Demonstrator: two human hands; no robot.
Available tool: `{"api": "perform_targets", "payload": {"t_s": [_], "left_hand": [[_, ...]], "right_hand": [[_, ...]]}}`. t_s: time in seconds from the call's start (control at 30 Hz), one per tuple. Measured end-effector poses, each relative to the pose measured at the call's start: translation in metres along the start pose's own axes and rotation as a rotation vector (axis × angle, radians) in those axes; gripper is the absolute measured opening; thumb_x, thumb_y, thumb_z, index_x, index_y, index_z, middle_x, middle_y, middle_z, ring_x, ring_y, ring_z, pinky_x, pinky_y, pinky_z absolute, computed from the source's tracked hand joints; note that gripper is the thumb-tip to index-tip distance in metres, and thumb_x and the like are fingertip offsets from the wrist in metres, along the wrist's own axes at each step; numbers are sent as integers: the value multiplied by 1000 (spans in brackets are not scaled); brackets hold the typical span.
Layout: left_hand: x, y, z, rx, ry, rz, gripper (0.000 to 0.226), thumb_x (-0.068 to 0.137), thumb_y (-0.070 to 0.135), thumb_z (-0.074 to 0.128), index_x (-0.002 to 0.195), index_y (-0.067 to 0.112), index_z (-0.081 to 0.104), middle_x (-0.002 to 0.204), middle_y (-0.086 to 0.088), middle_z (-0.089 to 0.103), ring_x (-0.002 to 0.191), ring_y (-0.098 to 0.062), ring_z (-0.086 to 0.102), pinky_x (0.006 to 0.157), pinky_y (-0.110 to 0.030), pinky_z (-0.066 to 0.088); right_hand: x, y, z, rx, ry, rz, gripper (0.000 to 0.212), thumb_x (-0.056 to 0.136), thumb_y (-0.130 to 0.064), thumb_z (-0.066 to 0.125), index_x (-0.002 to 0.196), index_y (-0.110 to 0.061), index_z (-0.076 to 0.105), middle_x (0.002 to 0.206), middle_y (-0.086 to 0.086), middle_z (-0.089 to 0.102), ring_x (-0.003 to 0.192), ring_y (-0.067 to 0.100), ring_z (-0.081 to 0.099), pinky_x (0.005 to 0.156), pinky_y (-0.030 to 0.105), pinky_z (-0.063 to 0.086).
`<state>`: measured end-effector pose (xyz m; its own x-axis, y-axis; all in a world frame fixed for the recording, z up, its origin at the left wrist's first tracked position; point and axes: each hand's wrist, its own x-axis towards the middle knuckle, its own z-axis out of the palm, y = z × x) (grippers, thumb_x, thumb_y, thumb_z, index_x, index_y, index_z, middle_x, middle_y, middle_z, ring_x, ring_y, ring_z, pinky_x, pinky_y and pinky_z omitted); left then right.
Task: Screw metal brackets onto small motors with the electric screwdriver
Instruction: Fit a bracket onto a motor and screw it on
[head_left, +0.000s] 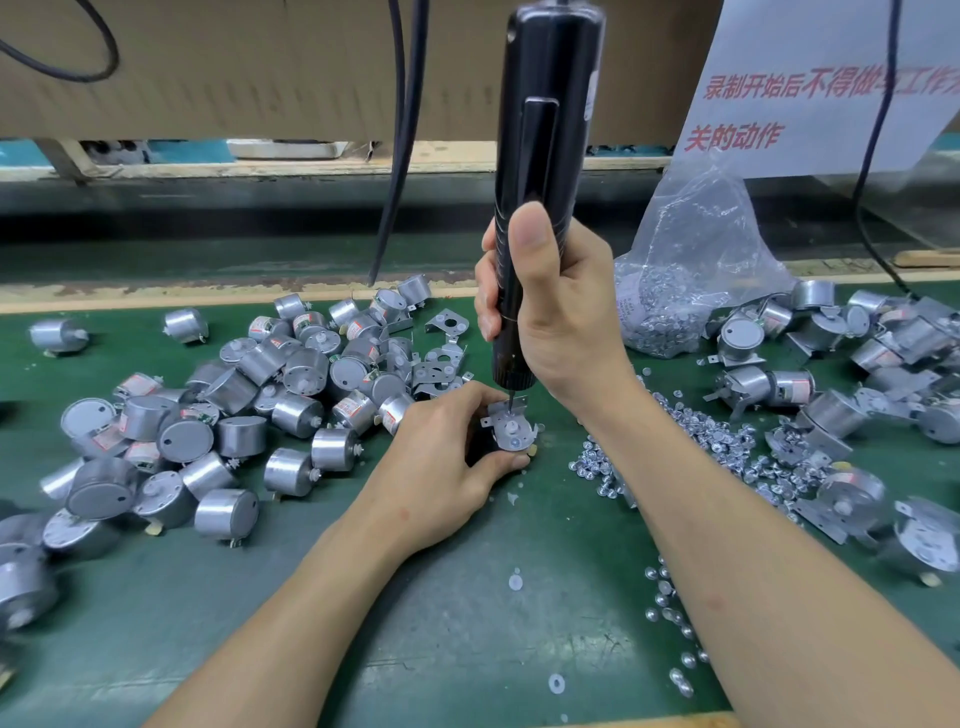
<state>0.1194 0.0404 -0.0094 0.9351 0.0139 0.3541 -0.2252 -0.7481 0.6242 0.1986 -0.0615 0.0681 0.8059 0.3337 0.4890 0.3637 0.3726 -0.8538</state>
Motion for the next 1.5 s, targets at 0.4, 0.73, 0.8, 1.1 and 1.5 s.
{"api": "perform_targets", "payload": {"t_s": [0.4,0.73,0.8,1.1,1.5], "left_hand": [[0,3,0,-10,3,-16,35,77,30,83,103,19,63,67,27,46,69,19,48,63,-1,32],[0,1,3,-12,3,-31,37,77,33,83,106,20,63,77,27,53,72,16,50,66,-2,34],[-1,0,4,-7,4,-37,39,77,35,82,108,21,63,84,23,58,75,11,51,69,-3,35],[-1,1,3,-17,-18,-38,34,78,34,81,106,26,62,80,27,57,74,14,52,66,-5,34],[-18,29,-14,-37,32,44,38,71,34,87,104,35,66,84,26,60,70,-7,53,61,-10,35]], "right_hand": [[-1,6,2,-23,-7,-31,82,80,-75,61,75,5,42,54,0,51,42,20,49,47,26,41],[-5,4,3,-69,133,-96,70,89,-62,62,77,5,48,55,4,50,44,21,49,47,29,41],[-5,5,3,-107,178,-79,54,92,-53,60,77,-1,50,55,5,52,45,22,50,48,29,42],[-15,-15,-22,-267,55,-3,41,86,-55,73,94,-15,65,80,21,68,73,44,64,66,50,54],[-76,-32,-66,-587,70,377,4,91,-29,75,93,-26,72,90,-12,76,86,0,71,79,14,54]]}}
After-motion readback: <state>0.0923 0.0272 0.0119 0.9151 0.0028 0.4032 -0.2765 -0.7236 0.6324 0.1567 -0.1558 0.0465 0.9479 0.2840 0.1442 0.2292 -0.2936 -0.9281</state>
